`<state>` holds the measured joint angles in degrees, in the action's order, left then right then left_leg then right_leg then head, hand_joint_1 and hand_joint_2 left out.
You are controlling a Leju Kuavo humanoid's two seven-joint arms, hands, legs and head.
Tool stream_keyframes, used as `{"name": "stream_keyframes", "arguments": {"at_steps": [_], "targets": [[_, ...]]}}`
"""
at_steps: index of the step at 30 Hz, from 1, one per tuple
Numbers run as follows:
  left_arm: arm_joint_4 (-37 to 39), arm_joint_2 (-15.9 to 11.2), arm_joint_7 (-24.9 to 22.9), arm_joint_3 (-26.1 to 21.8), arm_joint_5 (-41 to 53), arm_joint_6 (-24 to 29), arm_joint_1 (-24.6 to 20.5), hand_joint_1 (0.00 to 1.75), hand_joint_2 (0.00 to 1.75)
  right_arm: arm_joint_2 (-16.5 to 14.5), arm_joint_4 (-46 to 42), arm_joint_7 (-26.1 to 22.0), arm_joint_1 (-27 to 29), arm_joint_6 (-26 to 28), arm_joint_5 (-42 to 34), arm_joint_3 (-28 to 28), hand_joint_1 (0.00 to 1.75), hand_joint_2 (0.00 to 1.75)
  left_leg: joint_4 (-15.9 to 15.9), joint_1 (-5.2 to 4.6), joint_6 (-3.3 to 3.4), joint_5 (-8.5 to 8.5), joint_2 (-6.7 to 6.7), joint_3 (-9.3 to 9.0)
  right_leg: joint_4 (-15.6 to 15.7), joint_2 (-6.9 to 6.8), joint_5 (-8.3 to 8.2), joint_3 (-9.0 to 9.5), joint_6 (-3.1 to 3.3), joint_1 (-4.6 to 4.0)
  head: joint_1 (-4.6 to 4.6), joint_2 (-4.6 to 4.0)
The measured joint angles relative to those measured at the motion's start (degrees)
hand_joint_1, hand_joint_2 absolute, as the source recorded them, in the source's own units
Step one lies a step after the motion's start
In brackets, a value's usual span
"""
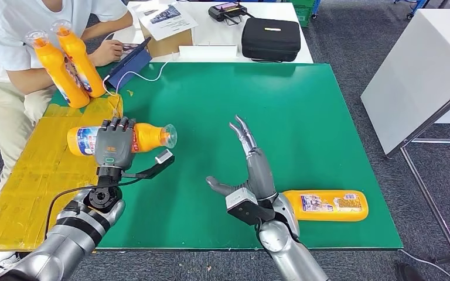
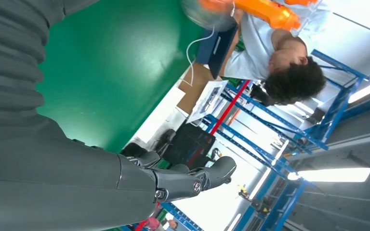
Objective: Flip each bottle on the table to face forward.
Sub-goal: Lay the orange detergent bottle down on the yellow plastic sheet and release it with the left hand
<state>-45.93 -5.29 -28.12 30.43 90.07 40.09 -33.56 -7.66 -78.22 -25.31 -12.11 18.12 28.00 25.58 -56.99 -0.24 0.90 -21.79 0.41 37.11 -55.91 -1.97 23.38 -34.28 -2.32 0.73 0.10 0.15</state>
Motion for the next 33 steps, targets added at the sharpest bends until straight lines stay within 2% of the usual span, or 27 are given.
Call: {"name": "stream_keyframes", "arguments": {"at_steps": [5,11,12,15,16,21,28,31,33], "targets": [[13.4,-1.1,1.9,1.9,-1.0,-0.3,-3.1,1.75,1.75,0.0,-0.1,0.0,-0.7,-0.3,-0.5,0.0,0.0,1.75,0.0,-0.01,-0.01,-0.02,0.08,0.0,0.0,0.09,0.01,-0.05,0.0,0.01,-0.01,0.0],[20.4,-1.6,4.3,1.3,-2.0,-4.1,-4.0,1.75,1.75,0.0,-0.2,0.1,-0.9,-0.5,-0.7,0.0,0.0,1.75,0.0,0.01,-0.01,-0.02,-0.01,0.03,0.0,0.04,0.04,-0.04,0.03,-0.01,-0.01,0.0],[21.1,-1.6,5.0,0.8,-2.5,-5.1,-4.1,1.38,1.75,0.1,-0.2,0.2,-0.9,-0.5,-0.7,0.0,0.0,1.75,0.0,0.01,-0.01,-0.02,-0.01,0.03,0.0,0.04,0.04,-0.03,0.03,-0.01,-0.01,0.0],[22.5,-1.5,7.6,-1.0,-4.7,-7.4,-4.7,0.07,1.75,0.1,-0.2,0.4,-0.9,-0.5,-0.7,0.0,0.0,1.75,0.0,0.0,-0.01,-0.02,-0.01,-0.01,0.0,0.04,0.04,0.01,0.04,0.0,-0.01,0.0],[22.8,-1.5,8.8,-1.8,-5.6,-7.9,-4.9,0.0,1.75,0.1,-0.3,0.5,-0.9,-0.5,-0.7,0.0,0.0,1.75,0.0,0.0,-0.02,-0.02,-0.01,-0.04,0.0,0.04,0.04,0.03,0.04,0.0,-0.02,0.0],[23.4,-0.8,14.2,-6.4,-8.9,-7.6,-4.8,0.0,1.75,0.4,-0.5,0.8,-0.8,-0.5,-0.2,-0.1,0.0,1.75,0.0,0.0,-0.02,-0.02,-0.01,-0.14,0.0,0.04,0.04,0.11,0.04,0.0,-0.01,0.0],[23.5,0.3,17.0,-10.8,-10.5,-5.4,-4.4,0.0,1.75,0.5,-0.5,1.0,-0.6,-0.5,0.2,-0.2,0.0,1.75,0.0,0.0,-0.02,-0.01,-0.02,-0.17,0.0,0.03,0.04,0.14,0.04,0.0,-0.02,0.0],[23.1,1.2,23.3,-13.5,-14.4,-2.8,-3.5,0.0,1.75,0.6,-0.5,1.3,-0.5,-0.2,1.0,-0.2,0.0,1.75,0.0,0.0,-0.02,-0.01,-0.02,-0.17,0.0,0.03,0.04,0.13,0.04,0.01,-0.02,0.0],[20.7,2.3,30.8,-16.4,-18.4,-1.0,-1.5,0.0,1.75,0.9,-0.5,1.7,-0.2,0.3,2.5,-0.3,0.0,1.75,0.0,-0.02,-0.02,-0.01,-0.01,-0.16,0.0,0.04,0.04,0.1,0.04,0.03,-0.02,0.0]]}}
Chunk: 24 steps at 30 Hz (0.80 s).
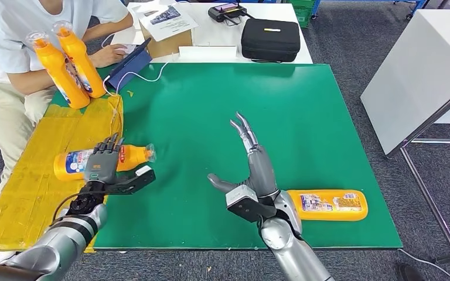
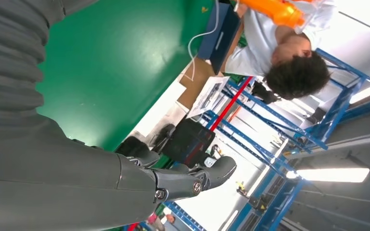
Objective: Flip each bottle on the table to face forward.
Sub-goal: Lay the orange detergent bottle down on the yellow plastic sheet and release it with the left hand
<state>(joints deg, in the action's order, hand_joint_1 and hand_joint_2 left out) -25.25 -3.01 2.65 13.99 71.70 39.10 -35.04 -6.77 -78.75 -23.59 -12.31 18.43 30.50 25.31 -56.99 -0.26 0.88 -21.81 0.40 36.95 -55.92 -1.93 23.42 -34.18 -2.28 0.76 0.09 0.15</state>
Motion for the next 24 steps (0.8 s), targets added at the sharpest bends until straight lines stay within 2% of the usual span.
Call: {"name": "stream_keyframes", "arguments": {"at_steps": [2,5,7,11,15,19,24], "targets": [[-4.6,1.6,9.1,-3.9,-5.2,0.8,2.8,0.0,1.75,0.6,0.0,1.0,0.6,0.6,2.4,0.0,0.0,1.75,0.0,-0.03,0.01,-0.01,0.0,0.03,0.0,0.0,0.0,-0.03,0.0,0.03,0.01,0.0],[-14.2,4.6,23.3,-9.5,-19.8,0.0,8.2,0.0,1.75,2.3,0.0,3.4,1.8,1.3,8.7,0.0,0.0,1.75,0.0,-0.08,0.04,-0.09,0.02,0.06,0.0,0.01,0.01,-0.04,-0.01,0.05,0.01,0.0],[-22.2,6.0,27.0,-10.9,-28.2,-1.9,12.5,0.0,1.75,3.9,-0.3,4.8,2.9,1.4,13.1,0.0,0.0,1.75,0.0,-0.09,0.06,-0.17,0.05,0.07,0.0,0.03,0.02,-0.06,-0.02,0.06,0.01,0.0],[-37.3,7.2,28.4,-11.2,-37.4,-6.8,20.0,0.0,1.75,7.8,-1.4,7.3,5.2,0.5,19.4,-0.2,0.0,1.75,0.0,-0.07,0.08,-0.24,0.04,0.08,0.1,0.02,0.08,-0.09,0.0,0.04,-0.02,0.0],[-48.2,7.9,28.6,-11.2,-40.5,-9.9,25.4,0.0,1.75,11.8,-3.0,8.6,7.4,-0.9,22.5,-1.3,0.0,1.75,0.0,-0.06,0.06,-0.26,0.0,0.08,0.1,0.01,0.15,-0.07,0.01,0.03,-0.01,0.0],[-54.6,8.4,28.4,-10.6,-41.2,-12.0,28.3,0.0,1.75,15.1,-4.4,9.5,9.6,-2.7,24.4,-3.0,0.0,1.75,0.0,-0.06,0.04,-0.29,-0.01,0.08,0.1,0.01,0.15,-0.05,0.01,0.04,-0.01,0.0],[-58.2,8.9,28.1,-9.1,-41.3,-13.8,30.0,0.0,1.75,18.3,-5.1,10.4,11.8,-5.3,25.0,-5.6,0.0,1.75,0.0,-0.07,0.04,-0.29,-0.04,0.08,0.1,-0.01,0.14,-0.03,0.0,0.04,-0.02,0.0]]}}
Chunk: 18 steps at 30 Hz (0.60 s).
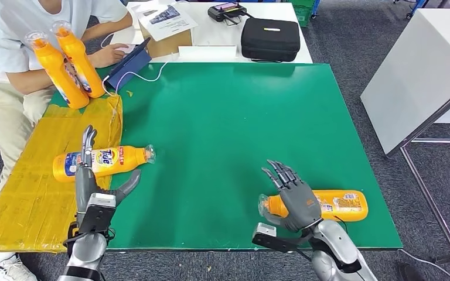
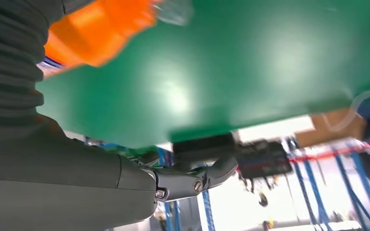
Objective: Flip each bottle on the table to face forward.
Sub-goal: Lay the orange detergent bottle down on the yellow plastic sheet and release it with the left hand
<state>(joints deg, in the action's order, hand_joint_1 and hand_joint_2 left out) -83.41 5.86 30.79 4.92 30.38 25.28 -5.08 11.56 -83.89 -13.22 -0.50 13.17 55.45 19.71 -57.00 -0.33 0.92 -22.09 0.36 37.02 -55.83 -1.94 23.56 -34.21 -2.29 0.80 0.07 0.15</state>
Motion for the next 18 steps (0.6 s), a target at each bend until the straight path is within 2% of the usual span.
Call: {"name": "stream_keyframes", "arguments": {"at_steps": [9,18], "targets": [[-1.6,0.8,-0.4,2.9,-0.6,-1.1,0.3,0.0,1.75,3.5,0.1,1.1,2.3,-2.9,-0.5,-5.1,0.0,1.75,0.0,0.0,0.0,0.0,0.0,0.0,0.0,0.0,-0.01,0.01,-0.01,-0.01,-0.01,0.0],[-2.2,0.9,-0.6,4.0,-1.4,-1.8,0.4,0.0,1.75,4.5,0.8,2.8,2.5,-4.3,1.3,-6.8,0.0,1.75,0.0,0.0,0.0,0.0,0.01,-0.01,0.0,0.0,0.0,0.02,-0.01,-0.01,-0.01,0.0]]}}
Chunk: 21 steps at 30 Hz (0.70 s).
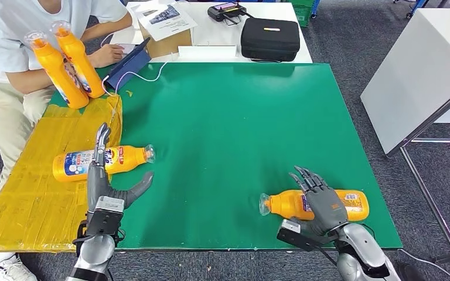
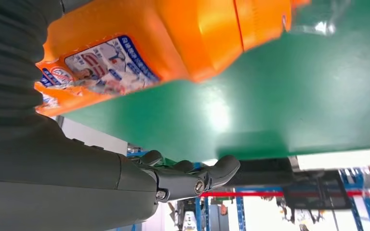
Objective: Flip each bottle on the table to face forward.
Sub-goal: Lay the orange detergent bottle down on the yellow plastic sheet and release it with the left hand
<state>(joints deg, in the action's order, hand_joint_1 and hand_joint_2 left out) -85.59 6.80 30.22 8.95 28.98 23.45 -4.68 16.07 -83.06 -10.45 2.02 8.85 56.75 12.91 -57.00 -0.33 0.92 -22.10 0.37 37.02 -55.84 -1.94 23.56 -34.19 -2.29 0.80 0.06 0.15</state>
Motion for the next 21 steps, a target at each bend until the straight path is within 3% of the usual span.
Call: {"name": "stream_keyframes", "arguments": {"at_steps": [17,19,20,21], "targets": [[-1.3,-0.1,-0.5,1.9,-0.9,-1.5,0.1,0.0,1.75,3.0,9.2,6.1,-3.5,-3.1,7.4,-0.9,0.0,1.75,0.0,0.02,0.0,-0.02,0.01,-0.21,0.0,0.01,0.04,0.17,-0.02,-0.01,0.01,0.0],[-1.3,-0.1,-0.6,2.0,-1.0,-1.6,0.1,0.0,1.75,3.2,9.7,7.1,-3.8,-3.0,8.3,-0.9,0.11,1.75,0.0,0.02,0.0,-0.04,0.01,-0.29,0.0,0.01,0.05,0.25,-0.03,0.0,0.0,0.0],[-1.3,-0.1,-0.6,2.0,-1.1,-1.7,0.1,0.0,1.75,3.3,9.9,7.7,-3.9,-2.9,8.9,-0.9,0.34,1.75,0.0,0.02,0.0,-0.05,0.01,-0.34,0.0,0.01,0.05,0.29,-0.03,0.0,0.01,0.0],[-1.3,-0.1,-0.6,2.0,-1.2,-1.8,0.1,0.0,1.75,3.3,10.1,8.4,-4.0,-2.8,9.5,-0.9,0.68,1.75,0.0,0.01,0.0,-0.06,0.01,-0.37,0.0,0.01,0.05,0.32,-0.03,0.0,0.01,0.0]]}}
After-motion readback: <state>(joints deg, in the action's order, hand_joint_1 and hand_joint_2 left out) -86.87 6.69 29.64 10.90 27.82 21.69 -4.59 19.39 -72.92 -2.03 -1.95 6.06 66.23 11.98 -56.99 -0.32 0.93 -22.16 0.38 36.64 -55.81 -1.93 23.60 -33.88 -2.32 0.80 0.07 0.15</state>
